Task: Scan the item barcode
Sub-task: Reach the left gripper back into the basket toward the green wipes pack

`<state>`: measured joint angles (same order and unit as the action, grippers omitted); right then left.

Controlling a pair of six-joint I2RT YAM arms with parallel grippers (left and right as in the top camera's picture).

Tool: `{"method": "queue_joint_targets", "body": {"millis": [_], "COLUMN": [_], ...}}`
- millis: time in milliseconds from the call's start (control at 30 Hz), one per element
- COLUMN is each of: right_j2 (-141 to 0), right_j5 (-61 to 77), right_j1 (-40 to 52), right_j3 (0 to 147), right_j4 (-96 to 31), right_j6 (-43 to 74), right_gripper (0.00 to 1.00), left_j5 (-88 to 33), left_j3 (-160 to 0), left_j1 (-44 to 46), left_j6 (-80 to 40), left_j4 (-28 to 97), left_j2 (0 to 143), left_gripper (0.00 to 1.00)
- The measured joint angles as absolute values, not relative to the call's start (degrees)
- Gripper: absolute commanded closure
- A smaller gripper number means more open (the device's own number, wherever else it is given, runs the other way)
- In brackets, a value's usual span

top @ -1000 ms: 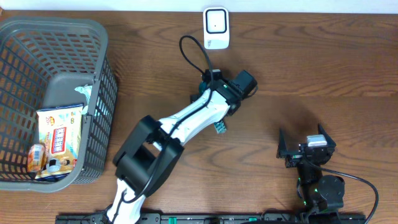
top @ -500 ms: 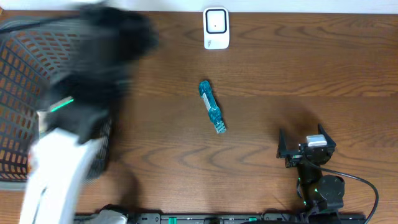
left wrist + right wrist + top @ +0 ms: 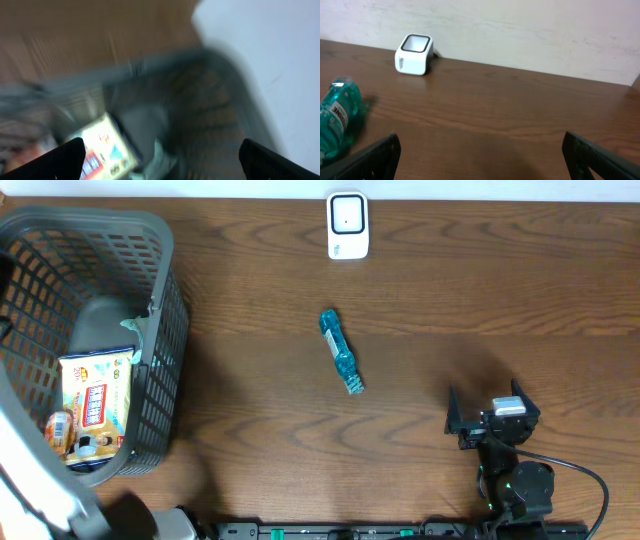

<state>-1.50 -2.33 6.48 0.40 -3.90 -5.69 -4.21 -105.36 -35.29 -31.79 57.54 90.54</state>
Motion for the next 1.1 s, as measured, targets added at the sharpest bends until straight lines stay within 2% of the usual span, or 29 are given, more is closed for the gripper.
{"method": "queue_joint_targets", "body": {"millis": [333, 633, 867, 1067, 1100], "right_j2": [-1.50, -1.50, -1.50, -1.50, -1.50], "right_j5": [-2.33, -2.33, -2.33, -2.33, -2.33], "right_j1": [6.48, 6.48, 6.48, 6.48, 6.48], "right_j3": [0.40, 0.40, 0.40, 0.40, 0.40], "right_j4": [-3.88, -3.92, -3.90, -3.92, -3.92], "right_j6": [-5.69, -5.69, -5.69, -5.69, -5.67], "right_gripper": [0.01, 0.01, 0.01, 0.01, 0.01], "left_j5": [-17.45, -24.08, -16.12, -8.49, -8.12], "left_j3": [-104.40, -103.59, -103.50, -103.44, -103.37], "left_j1": [-32.51, -25.28, -24.49, -24.69, -24.69], "left_j6": [-31.86, -31.46, -30.17, -20.95, -20.16], "left_j4": [72.20, 72.10, 71.94, 71.79, 71.55], "left_j2": [109.93, 117.84, 121.62, 123.39, 123.42], "left_gripper": [0.02, 0.02, 0.02, 0.01, 0.05]}}
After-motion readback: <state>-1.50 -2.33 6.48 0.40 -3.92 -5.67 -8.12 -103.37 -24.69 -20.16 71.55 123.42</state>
